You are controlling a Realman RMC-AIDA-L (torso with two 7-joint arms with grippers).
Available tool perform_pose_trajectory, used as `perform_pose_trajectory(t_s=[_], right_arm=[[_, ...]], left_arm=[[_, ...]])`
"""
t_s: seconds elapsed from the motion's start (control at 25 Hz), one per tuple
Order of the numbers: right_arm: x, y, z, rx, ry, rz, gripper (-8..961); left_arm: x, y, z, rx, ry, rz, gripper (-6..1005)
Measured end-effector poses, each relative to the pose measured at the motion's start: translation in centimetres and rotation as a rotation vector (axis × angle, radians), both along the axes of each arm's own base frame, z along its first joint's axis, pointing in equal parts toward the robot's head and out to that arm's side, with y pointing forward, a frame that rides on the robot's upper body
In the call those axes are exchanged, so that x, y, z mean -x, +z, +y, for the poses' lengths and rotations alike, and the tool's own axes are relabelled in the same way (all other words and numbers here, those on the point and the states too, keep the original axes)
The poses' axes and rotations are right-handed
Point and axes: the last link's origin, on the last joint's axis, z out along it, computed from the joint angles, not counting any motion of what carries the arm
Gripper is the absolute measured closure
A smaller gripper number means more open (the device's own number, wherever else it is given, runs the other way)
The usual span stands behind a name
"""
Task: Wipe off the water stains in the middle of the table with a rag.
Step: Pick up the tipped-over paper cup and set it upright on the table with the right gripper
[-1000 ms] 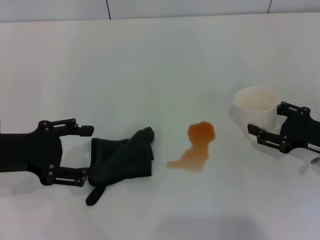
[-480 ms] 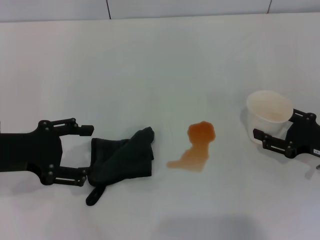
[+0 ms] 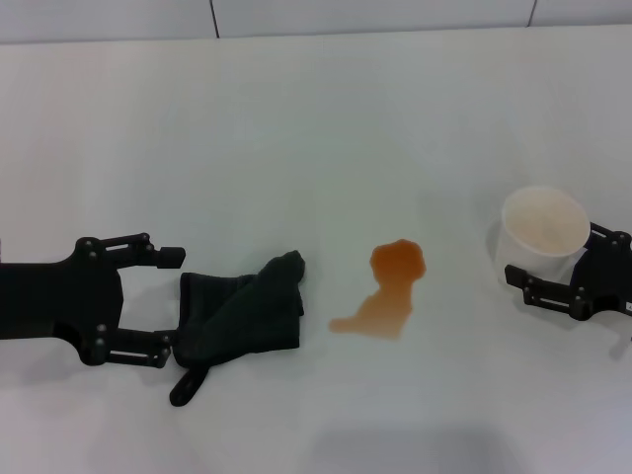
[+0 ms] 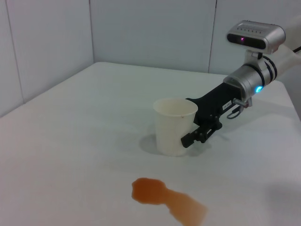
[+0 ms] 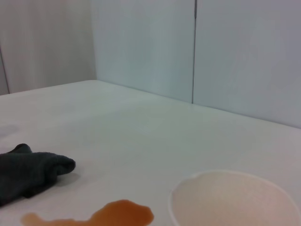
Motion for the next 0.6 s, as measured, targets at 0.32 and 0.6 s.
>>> perform_pose_trajectory(t_s=[0.32,0.6], right_arm=[[-0.5,0.1,-0.6,0.001,-0.017,-0.003,108],[-1.2,1.0,-2.0,-0.023,-0.028,0.009,80]], left_arm=[[-0.1,0.0,0.2,-0.002,-0.005,0.002,110],[-0.2,0.1,0.3,-0.004,-0.007,0.003,109]])
